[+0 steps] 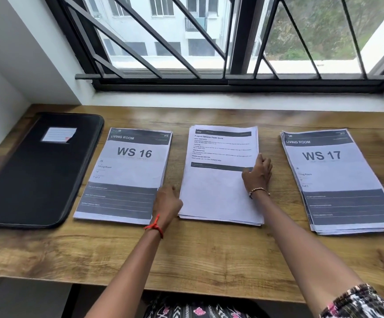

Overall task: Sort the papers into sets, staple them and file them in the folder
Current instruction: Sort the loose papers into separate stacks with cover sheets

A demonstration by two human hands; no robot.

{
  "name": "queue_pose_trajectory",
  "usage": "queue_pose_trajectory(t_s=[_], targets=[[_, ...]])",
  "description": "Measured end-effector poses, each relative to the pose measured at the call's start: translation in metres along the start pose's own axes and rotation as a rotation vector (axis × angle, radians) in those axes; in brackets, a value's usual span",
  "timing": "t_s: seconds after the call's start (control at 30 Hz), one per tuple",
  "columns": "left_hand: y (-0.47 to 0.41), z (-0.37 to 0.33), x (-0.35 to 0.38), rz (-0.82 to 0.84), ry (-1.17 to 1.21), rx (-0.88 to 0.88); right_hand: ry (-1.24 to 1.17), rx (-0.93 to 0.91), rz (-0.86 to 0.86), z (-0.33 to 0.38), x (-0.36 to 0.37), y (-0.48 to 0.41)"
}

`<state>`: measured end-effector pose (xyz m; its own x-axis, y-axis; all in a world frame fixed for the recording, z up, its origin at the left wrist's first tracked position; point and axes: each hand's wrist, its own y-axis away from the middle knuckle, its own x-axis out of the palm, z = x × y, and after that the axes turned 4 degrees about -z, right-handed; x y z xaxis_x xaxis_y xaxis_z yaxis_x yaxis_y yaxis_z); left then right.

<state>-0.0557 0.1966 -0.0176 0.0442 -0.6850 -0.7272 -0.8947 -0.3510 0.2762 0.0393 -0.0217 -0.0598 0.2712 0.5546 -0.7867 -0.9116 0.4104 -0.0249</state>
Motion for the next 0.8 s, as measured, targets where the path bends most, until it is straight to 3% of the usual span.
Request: queue_pose_trajectory(t_s=[0.3, 0.43, 0.57, 0.8], targets=[[-0.05, -0.029, 0.01, -0.001, 0.18, -0.01, -0.151, 0.161, -0.058, 0.013, -0.004, -0.005], [-0.057, -0.036, 0.022, 0.144, 0.079, 0.045, -0.186, 0.156, -0.046, 0.014, -0.007, -0.008], [-0.059, -0.042, 0.028, 0.109, -0.009, 0.064, -0.282, 0.187, 0.005, 0.009, -0.015, -0.016], [-0.053, -0.056, 0.022, 0.101, 0.308, 0.149, -0.545, 0.262, 0.127, 0.021, -0.031, -0.024]])
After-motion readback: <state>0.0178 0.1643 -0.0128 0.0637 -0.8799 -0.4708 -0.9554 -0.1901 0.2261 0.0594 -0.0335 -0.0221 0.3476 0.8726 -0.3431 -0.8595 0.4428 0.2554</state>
